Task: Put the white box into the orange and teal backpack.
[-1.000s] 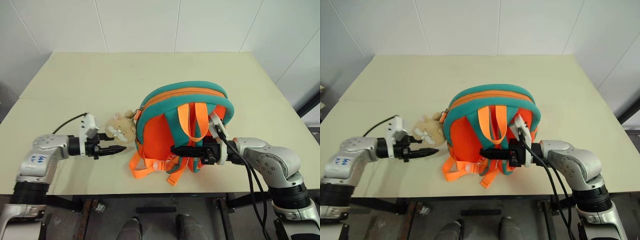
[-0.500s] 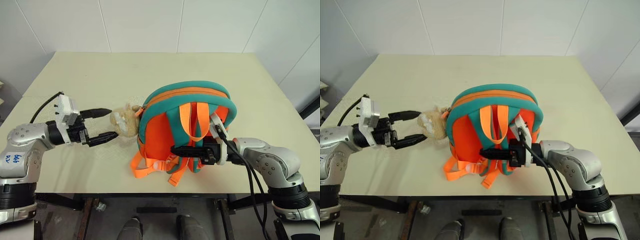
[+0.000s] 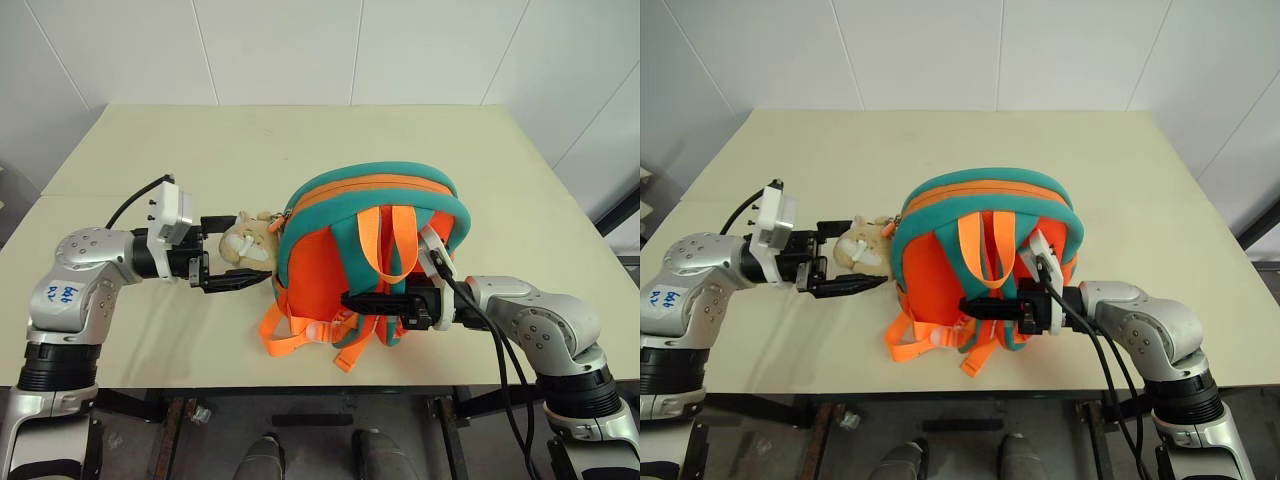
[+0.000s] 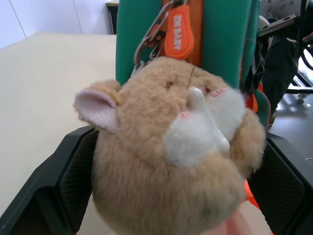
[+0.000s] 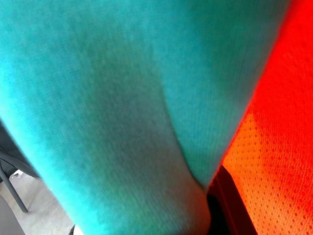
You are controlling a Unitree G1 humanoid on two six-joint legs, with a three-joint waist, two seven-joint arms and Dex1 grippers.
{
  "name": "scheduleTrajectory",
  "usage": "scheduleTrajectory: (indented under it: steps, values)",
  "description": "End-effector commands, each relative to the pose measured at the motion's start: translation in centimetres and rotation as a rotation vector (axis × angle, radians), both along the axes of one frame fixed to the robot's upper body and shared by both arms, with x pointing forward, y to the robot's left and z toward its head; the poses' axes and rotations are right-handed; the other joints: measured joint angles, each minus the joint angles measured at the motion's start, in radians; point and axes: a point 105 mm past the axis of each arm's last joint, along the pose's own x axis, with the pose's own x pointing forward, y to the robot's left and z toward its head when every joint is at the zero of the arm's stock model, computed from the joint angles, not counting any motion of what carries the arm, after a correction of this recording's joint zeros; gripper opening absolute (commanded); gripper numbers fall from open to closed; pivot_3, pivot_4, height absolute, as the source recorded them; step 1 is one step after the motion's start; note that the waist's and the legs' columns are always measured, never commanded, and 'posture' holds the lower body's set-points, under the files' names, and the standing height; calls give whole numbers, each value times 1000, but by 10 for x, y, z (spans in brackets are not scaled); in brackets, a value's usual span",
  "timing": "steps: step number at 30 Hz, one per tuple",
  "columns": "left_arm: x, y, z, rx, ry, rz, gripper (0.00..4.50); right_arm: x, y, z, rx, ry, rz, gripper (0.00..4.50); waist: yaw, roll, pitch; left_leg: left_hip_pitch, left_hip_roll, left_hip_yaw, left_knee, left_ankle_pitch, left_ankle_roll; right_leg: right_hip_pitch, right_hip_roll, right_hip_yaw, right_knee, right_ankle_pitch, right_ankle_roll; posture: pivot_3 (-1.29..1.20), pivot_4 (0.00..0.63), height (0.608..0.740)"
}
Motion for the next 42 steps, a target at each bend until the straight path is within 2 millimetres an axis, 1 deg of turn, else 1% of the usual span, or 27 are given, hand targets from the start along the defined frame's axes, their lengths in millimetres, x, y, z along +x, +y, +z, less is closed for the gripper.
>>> scheduleTrajectory:
  steps: [1,2,5,8,10,11,14,17,19,20,22,24,27,30,32,34,35,36,37,40,41,42]
  values:
    - [1,-1,11,-2,-60,-11,4074,-4,1,8,11,-32,18,25,0,0,0,0,0,0,0,0,0,0,0,0,0,0,0,0,150,740]
    - [1,0,12,-6,-61,-9,3895,-4,1,8,11,-33,17,25,0,0,0,0,0,0,0,0,0,0,0,0,0,0,0,0,150,740]
    - [-3,5,10,15,-53,-15,2990,-4,0,8,9,-34,14,25,0,0,0,0,0,0,0,0,0,0,0,0,0,0,0,0,150,740]
    - [-4,14,11,29,-56,23,2150,-4,0,8,11,-34,14,25,-1,0,0,0,0,0,0,0,0,0,0,0,0,0,0,0,150,740]
    - [-4,22,13,41,-59,56,1753,-4,1,7,13,-33,15,25,-2,0,0,0,0,0,0,0,0,0,0,0,0,0,0,0,150,740]
    - [-3,27,14,46,-57,81,1647,-4,1,7,13,-33,15,25,-2,0,0,0,0,0,0,0,0,0,0,0,0,0,0,0,150,740]
    - [-2,43,11,93,-34,152,1637,-4,2,7,13,-32,17,25,-2,0,0,0,0,0,0,0,0,0,0,0,0,0,0,0,150,740]
    - [-5,57,-6,180,24,190,1637,-4,2,6,15,-29,16,25,-5,0,0,0,0,0,0,0,0,0,0,0,0,0,0,0,150,740]
    - [-5,62,-38,229,109,210,1637,-3,3,6,18,-28,16,25,-4,1,0,1,0,0,-1,0,0,0,0,0,0,0,0,0,150,740]
    - [-5,64,-50,235,141,220,1637,-3,4,6,19,-28,15,25,-4,1,0,1,0,0,-1,0,0,0,0,0,0,0,-1,0,150,740]
    - [-6,61,-69,219,187,221,1637,-2,5,6,25,-29,12,25,-2,1,0,1,0,1,-1,0,0,0,0,0,0,0,-1,0,150,740]
    - [-6,54,-90,211,235,214,1637,-2,6,6,30,-31,9,25,0,1,0,1,0,0,-1,0,0,0,0,0,0,0,-1,0,150,740]
    - [-1,42,-113,211,262,210,1637,0,7,7,35,-30,-3,25,1,1,0,1,0,0,0,0,0,0,0,0,0,0,-1,0,150,740]
    - [3,32,-123,210,258,204,1637,4,7,7,37,-37,-30,25,1,1,-1,1,0,0,0,0,0,0,0,0,1,0,-1,0,150,740]
    - [3,23,-121,185,258,179,1637,14,3,6,28,-59,-107,25,1,1,-1,2,0,0,0,0,0,1,0,0,1,0,-1,0,150,740]
    - [4,21,-110,138,256,180,1637,18,-5,8,13,-99,-146,742,1,1,-1,2,0,0,0,0,0,1,0,0,1,0,0,0,150,740]
    - [4,23,-104,126,252,196,1979,17,-10,10,12,-118,-153,941,1,1,-1,2,0,0,0,0,0,1,-1,0,1,0,0,0,150,740]
    - [2,25,-98,118,258,197,2359,17,-15,13,7,-145,-167,1287,1,1,-1,1,0,0,1,0,0,1,-1,0,1,1,0,0,150,740]
    - [-1,26,-92,113,249,193,2557,16,-20,16,-5,-173,-183,1539,2,1,-1,1,0,0,1,0,0,1,-1,0,1,1,0,0,150,740]
    - [-6,29,-78,101,214,207,3565,12,-33,23,-34,-236,-216,2611,2,1,-1,0,0,0,0,0,0,1,-1,0,0,0,0,0,150,740]
    - [-8,32,-75,103,204,216,3865,9,-40,26,-43,-246,-226,2891,2,1,-1,1,0,0,0,0,0,1,-1,0,0,0,0,0,150,740]
    - [-11,35,-71,105,194,224,4191,6,-47,27,-66,-261,-242,3281,2,1,-1,0,0,0,0,0,1,0,-1,0,0,0,0,0,150,740]
